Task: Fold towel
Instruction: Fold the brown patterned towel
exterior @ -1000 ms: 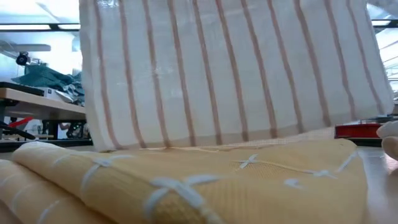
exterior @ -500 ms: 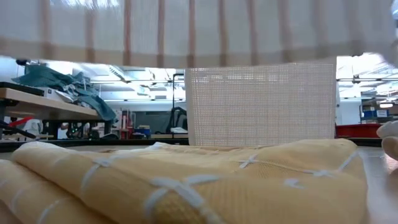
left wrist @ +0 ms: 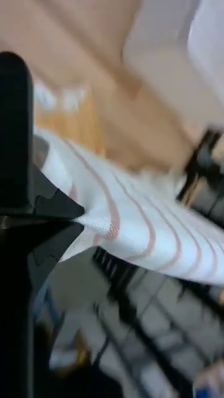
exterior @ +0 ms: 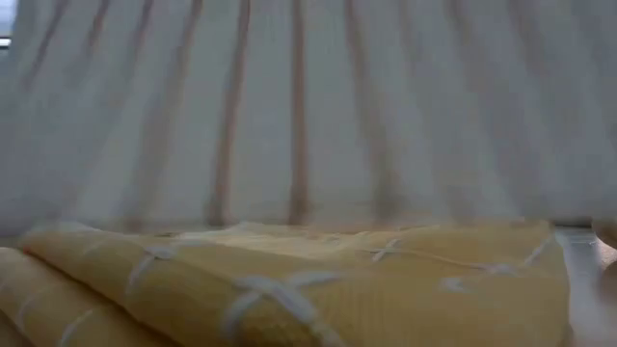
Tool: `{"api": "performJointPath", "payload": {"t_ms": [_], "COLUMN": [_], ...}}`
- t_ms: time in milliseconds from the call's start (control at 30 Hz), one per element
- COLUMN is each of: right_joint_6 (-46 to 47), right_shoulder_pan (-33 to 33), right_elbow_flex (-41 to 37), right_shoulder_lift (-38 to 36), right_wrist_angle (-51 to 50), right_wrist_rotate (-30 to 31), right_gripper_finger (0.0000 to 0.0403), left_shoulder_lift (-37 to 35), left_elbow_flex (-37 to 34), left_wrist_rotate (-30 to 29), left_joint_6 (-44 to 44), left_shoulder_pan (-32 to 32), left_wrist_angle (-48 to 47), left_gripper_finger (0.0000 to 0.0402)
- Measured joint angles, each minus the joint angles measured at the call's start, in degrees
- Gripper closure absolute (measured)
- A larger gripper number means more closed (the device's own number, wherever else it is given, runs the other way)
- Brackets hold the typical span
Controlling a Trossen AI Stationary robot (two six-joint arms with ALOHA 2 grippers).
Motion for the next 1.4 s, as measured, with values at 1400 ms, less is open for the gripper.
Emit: {"api": "performJointPath", "payload": {"t_ms": [1400], "right_joint_6": [-1.61], "right_shoulder_pan": [-6.87], "right_elbow_flex": [1.65], "right_shoulder_lift": [-6.09], "right_wrist_angle": [-1.71], "right_wrist_rotate": [-7.08], "right_gripper_finger": [0.0403], "left_shoulder_lift": [-0.09], "left_elbow_flex": [2.20], "left_wrist_rotate": [20.54], "left_joint_6": [5.18], "left_shoulder_pan": [-1.92], "left_wrist_angle": [3.22], "left_gripper_finger": [0.0401]}}
